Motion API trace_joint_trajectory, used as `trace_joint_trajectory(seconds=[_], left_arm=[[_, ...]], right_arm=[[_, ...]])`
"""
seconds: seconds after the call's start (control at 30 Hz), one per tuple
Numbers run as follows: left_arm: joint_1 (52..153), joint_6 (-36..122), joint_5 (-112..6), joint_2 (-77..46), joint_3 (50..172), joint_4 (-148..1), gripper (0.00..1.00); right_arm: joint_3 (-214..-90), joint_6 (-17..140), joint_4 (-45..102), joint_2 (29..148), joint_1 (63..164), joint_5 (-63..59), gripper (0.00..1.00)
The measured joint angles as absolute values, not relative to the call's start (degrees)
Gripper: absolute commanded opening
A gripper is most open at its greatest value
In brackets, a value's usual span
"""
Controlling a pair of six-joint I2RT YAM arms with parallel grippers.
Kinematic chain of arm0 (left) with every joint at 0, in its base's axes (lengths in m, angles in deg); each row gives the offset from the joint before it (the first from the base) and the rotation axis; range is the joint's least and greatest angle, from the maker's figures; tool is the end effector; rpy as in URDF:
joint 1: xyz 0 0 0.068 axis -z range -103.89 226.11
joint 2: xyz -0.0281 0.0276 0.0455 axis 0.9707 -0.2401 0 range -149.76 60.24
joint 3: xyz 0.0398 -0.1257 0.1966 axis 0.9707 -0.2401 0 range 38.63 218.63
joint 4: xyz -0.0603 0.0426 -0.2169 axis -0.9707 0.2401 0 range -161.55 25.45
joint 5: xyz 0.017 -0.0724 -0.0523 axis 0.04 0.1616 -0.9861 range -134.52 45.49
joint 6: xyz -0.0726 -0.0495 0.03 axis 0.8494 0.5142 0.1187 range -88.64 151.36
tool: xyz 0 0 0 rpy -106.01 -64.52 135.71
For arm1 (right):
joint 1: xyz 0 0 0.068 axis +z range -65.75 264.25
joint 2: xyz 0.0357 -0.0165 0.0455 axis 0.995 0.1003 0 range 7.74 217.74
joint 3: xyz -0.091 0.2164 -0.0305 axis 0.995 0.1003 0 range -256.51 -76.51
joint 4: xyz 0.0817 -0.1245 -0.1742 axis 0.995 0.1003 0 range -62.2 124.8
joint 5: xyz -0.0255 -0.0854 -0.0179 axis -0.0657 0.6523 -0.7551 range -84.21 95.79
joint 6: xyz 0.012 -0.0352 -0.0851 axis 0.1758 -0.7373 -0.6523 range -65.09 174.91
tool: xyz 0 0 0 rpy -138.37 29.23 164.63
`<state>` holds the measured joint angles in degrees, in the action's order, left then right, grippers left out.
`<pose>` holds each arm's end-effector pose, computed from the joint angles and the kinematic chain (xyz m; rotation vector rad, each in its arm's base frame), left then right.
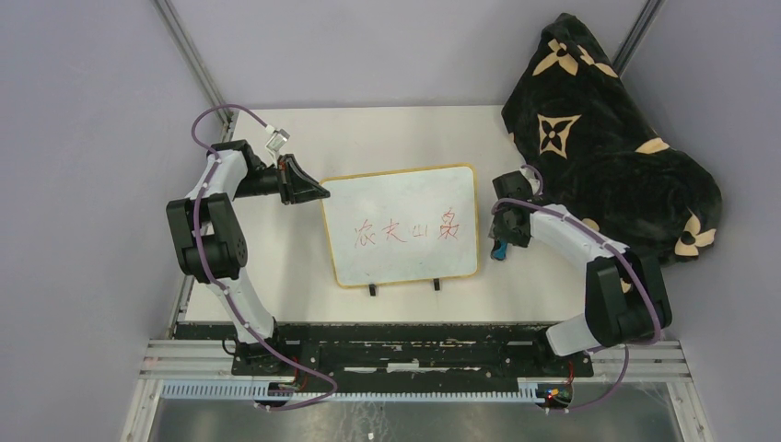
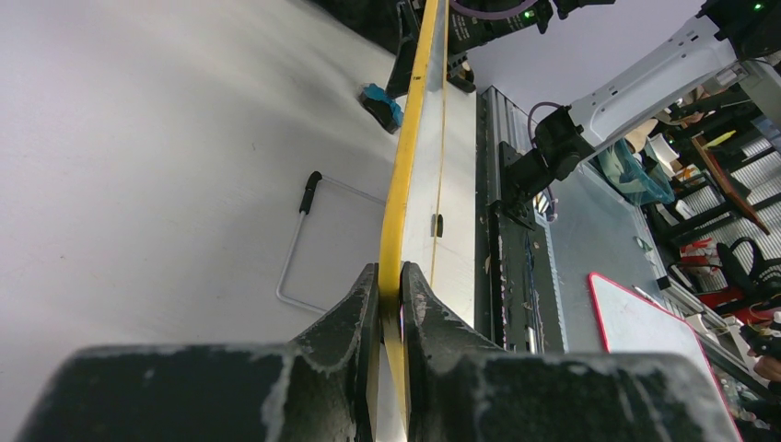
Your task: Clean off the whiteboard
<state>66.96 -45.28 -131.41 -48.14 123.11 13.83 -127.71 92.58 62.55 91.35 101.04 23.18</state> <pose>0.2917 -0.0376 0.2240 0.7737 1.6892 -1.4850 0.2601 0.0523 0.1350 0.5605 2.5906 -0.1152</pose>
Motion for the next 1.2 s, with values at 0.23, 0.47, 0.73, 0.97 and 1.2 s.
trace_joint_trajectory(seconds=[0.23,0.47,0.73,0.97,1.2], left_arm=[[67.0,-45.3,-131.4,-48.1,123.1,13.8,0.03],[67.0,-45.3,-131.4,-48.1,123.1,13.8,0.03],[67.0,-45.3,-131.4,-48.1,123.1,13.8,0.03],[67.0,-45.3,-131.4,-48.1,123.1,13.8,0.03],[67.2,-45.3,-131.4,-48.1,123.1,13.8,0.03]], right_arm=[[-127.7,92.5,60.8,93.8,101.0,21.7,0.54],[-127.7,92.5,59.8,94.8,101.0,21.0,0.53],[-127.7,92.6,59.0,96.1,101.0,21.0,0.53],[-127.7,92.6,58.7,96.2,101.0,21.0,0.52],[-127.6,92.6,58.6,97.0,101.0,21.1,0.52]])
